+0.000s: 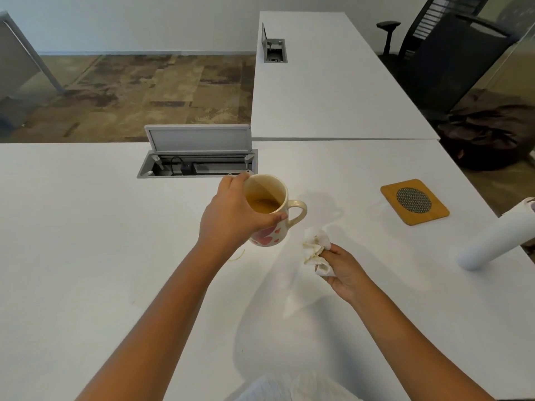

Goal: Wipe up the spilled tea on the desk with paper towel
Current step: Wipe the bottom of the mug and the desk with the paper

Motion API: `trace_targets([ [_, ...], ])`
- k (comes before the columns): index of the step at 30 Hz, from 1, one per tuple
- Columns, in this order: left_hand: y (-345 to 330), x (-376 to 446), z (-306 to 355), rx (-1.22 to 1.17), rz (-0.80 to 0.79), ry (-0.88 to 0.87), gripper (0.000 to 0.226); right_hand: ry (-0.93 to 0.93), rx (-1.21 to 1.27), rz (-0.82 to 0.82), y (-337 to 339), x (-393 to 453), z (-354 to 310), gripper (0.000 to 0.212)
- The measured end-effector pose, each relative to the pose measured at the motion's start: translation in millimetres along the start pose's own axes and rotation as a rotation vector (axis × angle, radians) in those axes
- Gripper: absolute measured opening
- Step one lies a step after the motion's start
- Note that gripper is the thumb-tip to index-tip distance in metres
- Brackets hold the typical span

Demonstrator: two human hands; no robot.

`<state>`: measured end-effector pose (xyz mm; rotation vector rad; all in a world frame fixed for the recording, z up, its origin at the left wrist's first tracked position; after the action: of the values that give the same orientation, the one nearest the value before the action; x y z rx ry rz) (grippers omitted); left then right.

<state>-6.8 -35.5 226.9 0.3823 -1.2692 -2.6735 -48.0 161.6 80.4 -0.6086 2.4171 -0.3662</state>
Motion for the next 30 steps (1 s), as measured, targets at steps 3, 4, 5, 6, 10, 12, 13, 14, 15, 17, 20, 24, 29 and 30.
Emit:
trace_targets([
  [3,-4.8,-1.3,1.8,-0.006,-0.02,0.004,0.095,0.051,-0.104,0.117,-3.6,-0.3,-2.7,0.017],
  [4,-6.4,-1.6,2.5,-0.005,-0.025,0.004,0.096,0.056,-0.137,0.148,-5.0,-0.9,-3.6,0.015],
  [5,-7.8,-1.8,3.4,-0.001,-0.03,0.003,0.096,0.056,-0.192,0.184,-5.5,-0.5,-4.3,0.014],
  [6,-9.1,-2.0,4.1,0.003,-0.034,0.002,0.097,0.061,-0.258,0.217,-6.5,-0.8,-5.7,0.016],
  [10,-13.1,-2.2,6.1,-0.004,-0.045,-0.009,0.096,0.103,-0.449,0.25,-12.9,-2.8,-9.2,0.036],
  [12,-15.2,-2.1,7.2,-0.003,-0.05,-0.01,0.096,0.132,-0.57,0.249,-16.7,-4.9,-11.1,0.035],
  [13,-16.2,-1.8,7.3,0.0,-0.052,-0.009,0.096,0.156,-0.662,0.247,-18.9,-6.0,-12.3,0.031],
  [14,-17.1,-1.4,7.3,0.003,-0.054,-0.006,0.096,0.179,-0.765,0.241,-21.6,-7.1,-13.5,0.026],
  [15,-17.9,-0.9,7.0,0.007,-0.057,-0.004,0.096,0.197,-0.851,0.226,-24.2,-6.8,-13.7,0.023],
  [17,-19.4,-0.1,6.4,0.007,-0.059,-0.003,0.095,0.206,-0.929,0.179,-29.0,-5.3,-13.3,0.022],
  [20,-22.0,0.1,5.8,-0.005,-0.068,-0.008,0.094,0.185,-0.903,0.127,-36.8,-5.8,-13.8,0.016],
  [24,-24.2,1.0,2.3,-0.028,-0.072,0.0,0.093,0.076,-0.551,0.084,-41.4,-6.9,-6.2,0.01],
  [29,-28.1,1.1,1.2,0.021,-0.087,0.002,0.095,-0.055,0.2,-0.022,-41.6,-3.6,11.8,0.034],
  [30,-28.5,1.1,0.6,0.016,-0.088,0.003,0.094,-0.055,0.328,-0.031,-41.3,-3.9,13.9,0.032],
])
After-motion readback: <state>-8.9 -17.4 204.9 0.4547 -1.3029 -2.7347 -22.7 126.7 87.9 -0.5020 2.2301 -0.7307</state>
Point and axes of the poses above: each hand's wrist, its own x-axis towards the middle knuckle, its own y-axis out of the back of the hand, z = x × y, the point moved 4 cm from there along x, towards the middle knuckle, and after that the axes turned 12 degrees about -z, right-handed, at the moved point
